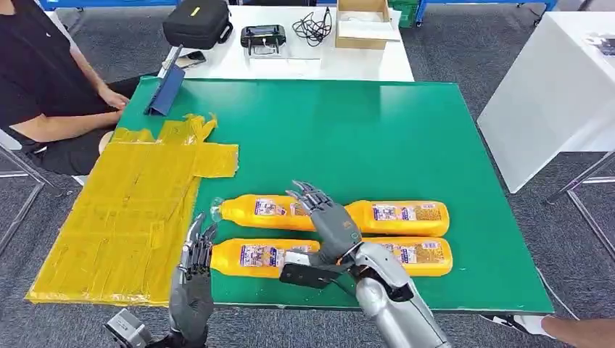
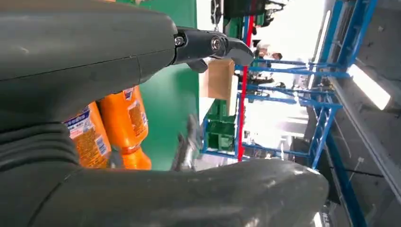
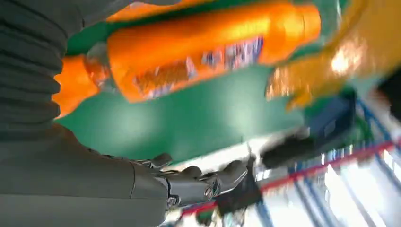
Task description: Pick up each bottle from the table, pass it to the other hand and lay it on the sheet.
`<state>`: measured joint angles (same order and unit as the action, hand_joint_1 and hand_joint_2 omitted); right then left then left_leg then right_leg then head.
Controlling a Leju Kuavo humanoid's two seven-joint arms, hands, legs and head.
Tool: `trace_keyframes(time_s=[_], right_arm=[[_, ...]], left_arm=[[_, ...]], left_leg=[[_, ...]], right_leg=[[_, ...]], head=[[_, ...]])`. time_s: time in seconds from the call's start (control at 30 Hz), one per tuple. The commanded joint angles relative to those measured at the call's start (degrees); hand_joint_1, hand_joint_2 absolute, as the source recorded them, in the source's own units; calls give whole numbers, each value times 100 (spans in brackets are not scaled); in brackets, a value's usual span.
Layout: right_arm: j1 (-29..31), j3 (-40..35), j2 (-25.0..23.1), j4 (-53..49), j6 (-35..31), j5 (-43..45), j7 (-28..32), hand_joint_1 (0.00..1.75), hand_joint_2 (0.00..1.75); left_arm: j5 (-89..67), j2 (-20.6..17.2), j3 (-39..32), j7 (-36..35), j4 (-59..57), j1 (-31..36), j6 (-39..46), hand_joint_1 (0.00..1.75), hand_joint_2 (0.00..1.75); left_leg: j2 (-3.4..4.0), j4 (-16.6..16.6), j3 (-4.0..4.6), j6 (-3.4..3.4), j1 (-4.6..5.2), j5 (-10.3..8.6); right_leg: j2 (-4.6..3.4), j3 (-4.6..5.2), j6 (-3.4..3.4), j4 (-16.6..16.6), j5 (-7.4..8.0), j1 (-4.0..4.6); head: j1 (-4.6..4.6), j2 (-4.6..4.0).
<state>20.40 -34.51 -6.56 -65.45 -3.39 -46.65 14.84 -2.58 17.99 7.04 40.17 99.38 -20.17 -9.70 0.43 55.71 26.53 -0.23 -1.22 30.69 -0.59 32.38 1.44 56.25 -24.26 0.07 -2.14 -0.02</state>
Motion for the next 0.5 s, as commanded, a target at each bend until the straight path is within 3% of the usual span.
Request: trace_keyframes(time_s=[0.03, 0.33, 0.5], right_arm=[[1243, -931, -279, 2193, 489, 254, 12, 0, 175], [1336, -1122, -423, 2275, 746, 587, 200, 0, 175], [1011, -1504, -608, 2043, 737, 782, 200, 0, 175]], left_arm=[[-42, -33, -257, -17, -530, 232, -156, 0, 0], [-37, -28, -266, -17, -601, 268, -204, 0, 0], [-36, -29, -345, -17, -489, 183, -218, 0, 0]], left_leg=[[12, -15, -17, 5, 7, -6], [-2, -12, -20, 6, 7, -5], [2, -14, -20, 6, 5, -6]], right_leg=[[-11, -9, 1, -9, 7, -5], [2, -9, 2, -5, 0, -5], [-1, -11, 0, -7, 2, -4]], head=[[0, 0], [0, 0], [2, 0]])
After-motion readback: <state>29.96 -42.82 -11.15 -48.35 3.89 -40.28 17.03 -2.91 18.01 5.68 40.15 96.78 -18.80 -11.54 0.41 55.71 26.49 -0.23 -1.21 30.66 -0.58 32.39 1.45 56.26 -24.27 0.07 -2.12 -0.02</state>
